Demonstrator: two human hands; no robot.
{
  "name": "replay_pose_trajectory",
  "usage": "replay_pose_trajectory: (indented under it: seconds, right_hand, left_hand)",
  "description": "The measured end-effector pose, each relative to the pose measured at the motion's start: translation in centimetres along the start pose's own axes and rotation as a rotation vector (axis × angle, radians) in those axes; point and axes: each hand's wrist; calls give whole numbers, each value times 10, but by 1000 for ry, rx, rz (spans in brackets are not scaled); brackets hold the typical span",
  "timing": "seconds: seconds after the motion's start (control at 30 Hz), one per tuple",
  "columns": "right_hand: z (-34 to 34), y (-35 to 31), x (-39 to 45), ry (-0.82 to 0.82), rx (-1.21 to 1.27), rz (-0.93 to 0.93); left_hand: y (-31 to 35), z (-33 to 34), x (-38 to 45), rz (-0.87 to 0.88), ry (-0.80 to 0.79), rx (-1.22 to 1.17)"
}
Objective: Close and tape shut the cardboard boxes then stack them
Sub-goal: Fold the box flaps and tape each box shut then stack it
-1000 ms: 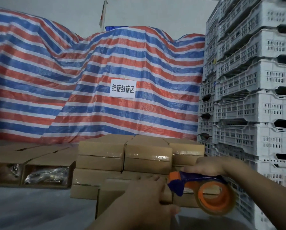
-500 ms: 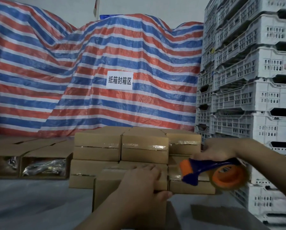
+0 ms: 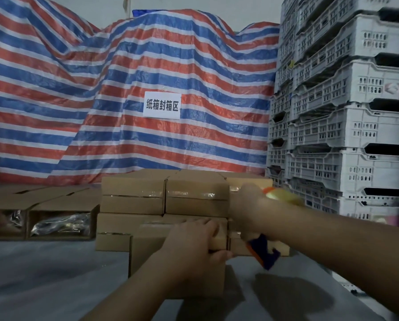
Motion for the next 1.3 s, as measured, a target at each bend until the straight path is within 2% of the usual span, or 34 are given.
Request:
replay_pose_trajectory:
  seconds: [0.07, 0.23, 0.43, 0.6, 0.77, 0.83, 0.87, 0.93, 1.0, 1.1, 1.2, 1.3]
  right_hand:
    - [21, -14, -7, -22, 37, 2]
    - [72, -23, -40, 208, 321, 248]
    - [102, -51, -63, 239, 471, 524]
    - [111, -70, -66, 257, 521, 543]
    - [89, -53, -60, 260, 468, 517]
    - [73, -40, -50, 357, 498, 573]
    - [66, -34, -44, 464, 576, 626]
    - [49, -29, -31, 666, 902, 699]
    - [30, -35, -17, 703, 1312, 621]
    - [17, -52, 1, 479, 1633, 483]
    - [19, -68, 10, 272, 1938, 588]
    - [30, -76, 9, 182, 2410, 681]
  left_hand:
    - [0, 0, 0, -4, -4, 8]
    - [0, 0, 3, -3, -33, 5]
    - [0, 1, 0, 4, -2, 3]
    - [0, -2, 0, 23, 20, 26]
    - [0, -2, 0, 29, 10, 35]
    - [1, -2, 0, 26, 9, 31]
    - [2, -2, 0, 22, 10, 30]
    - [3, -3, 1, 19, 14, 34]
    - [4, -4, 1, 21, 20, 30]
    - [3, -4, -1, 10, 60, -10]
    - [2, -3, -3, 14, 101, -33]
    - [2, -1, -4, 18, 124, -14]
Point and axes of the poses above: each hand's wrist, its own x-axis towards the middle knuckle, its own z-axis out of the palm, y = z × x, and after that the axes turned 14 degrees about y, right-handed
